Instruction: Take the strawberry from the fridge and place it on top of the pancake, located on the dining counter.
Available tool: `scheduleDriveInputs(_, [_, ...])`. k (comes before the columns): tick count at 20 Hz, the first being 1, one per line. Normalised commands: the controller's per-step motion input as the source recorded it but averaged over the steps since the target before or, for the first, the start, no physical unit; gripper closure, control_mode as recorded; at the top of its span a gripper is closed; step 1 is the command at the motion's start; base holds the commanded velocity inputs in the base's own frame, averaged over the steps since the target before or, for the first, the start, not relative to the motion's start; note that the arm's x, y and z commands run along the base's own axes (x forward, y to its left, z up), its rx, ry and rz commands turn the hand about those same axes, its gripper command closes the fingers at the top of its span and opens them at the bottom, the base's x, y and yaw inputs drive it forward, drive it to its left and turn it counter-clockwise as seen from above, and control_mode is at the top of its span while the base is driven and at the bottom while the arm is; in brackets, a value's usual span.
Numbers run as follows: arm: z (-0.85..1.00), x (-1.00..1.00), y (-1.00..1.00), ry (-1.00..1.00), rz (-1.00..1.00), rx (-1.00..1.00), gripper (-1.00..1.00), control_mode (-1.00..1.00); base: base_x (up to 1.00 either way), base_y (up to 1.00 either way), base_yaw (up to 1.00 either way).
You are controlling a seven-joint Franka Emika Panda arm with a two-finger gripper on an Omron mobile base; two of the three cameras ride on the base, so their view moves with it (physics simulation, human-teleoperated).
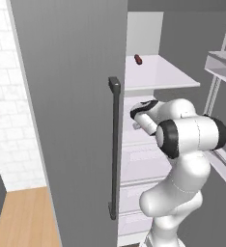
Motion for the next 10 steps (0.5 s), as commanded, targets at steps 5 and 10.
scheduleDriveInputs(5, [0.52, -0.39, 0.03, 0.03, -0.01, -0.11, 1.00, -1.00, 0.00, 0.00, 0.00])
scheduleDriveInputs(10, [0.84, -0.32, 0.00, 0.15, 0.00, -0.08, 1.00, -1.00, 0.00, 0.00, 0.00])
